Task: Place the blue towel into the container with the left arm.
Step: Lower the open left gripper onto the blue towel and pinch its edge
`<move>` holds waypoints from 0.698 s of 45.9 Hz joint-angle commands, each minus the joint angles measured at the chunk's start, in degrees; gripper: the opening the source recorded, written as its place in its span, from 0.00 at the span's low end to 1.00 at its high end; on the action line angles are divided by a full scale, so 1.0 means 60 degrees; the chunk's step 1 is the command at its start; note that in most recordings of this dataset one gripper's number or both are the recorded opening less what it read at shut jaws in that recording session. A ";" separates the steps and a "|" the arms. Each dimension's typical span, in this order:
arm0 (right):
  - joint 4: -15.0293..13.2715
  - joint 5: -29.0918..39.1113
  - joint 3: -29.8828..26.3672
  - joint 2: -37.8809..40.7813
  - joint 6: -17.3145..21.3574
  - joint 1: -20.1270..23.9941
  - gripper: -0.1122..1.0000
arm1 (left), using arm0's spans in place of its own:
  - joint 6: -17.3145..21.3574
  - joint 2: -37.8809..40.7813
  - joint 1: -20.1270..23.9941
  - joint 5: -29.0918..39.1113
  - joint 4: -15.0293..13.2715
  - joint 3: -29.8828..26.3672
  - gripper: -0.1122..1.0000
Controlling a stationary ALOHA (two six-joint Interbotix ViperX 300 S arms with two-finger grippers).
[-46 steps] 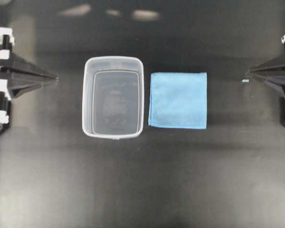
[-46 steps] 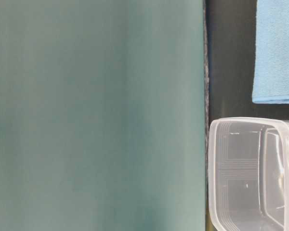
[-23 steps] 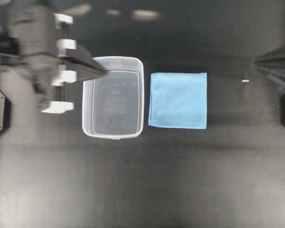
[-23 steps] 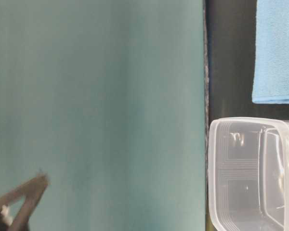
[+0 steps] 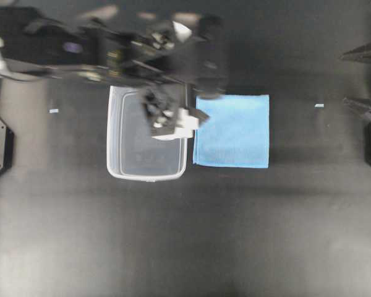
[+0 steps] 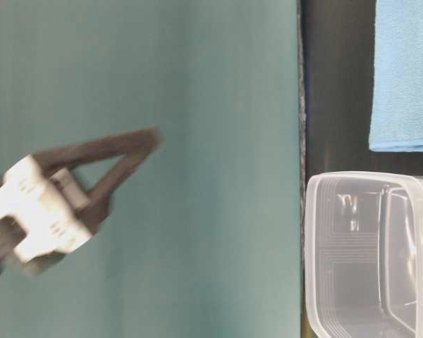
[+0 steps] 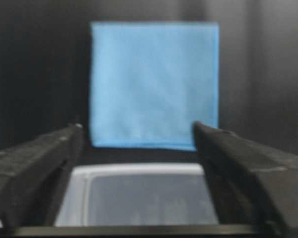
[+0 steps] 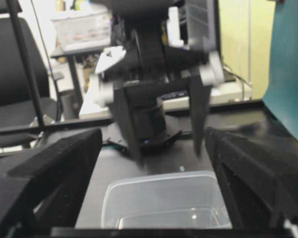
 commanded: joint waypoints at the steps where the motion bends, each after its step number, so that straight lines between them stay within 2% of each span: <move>1: 0.0044 -0.0029 -0.0117 0.0015 0.0015 -0.0015 0.82 | 0.0073 0.0894 -0.0029 0.0322 0.0029 -0.0776 0.92; 13: 0.0044 -0.0029 -0.0146 -0.0132 0.0073 -0.0015 0.82 | 0.0308 0.3135 -0.0146 0.0454 0.0029 -0.2153 0.91; 21: 0.0044 0.0000 -0.0146 -0.0117 0.0073 -0.0015 0.82 | 0.0469 0.4131 -0.0088 0.0366 0.0044 -0.2227 0.91; 32: 0.0044 -0.0015 -0.0146 -0.0117 0.0088 -0.0015 0.82 | 0.0498 0.4819 -0.0132 -0.0103 0.0029 -0.2271 0.91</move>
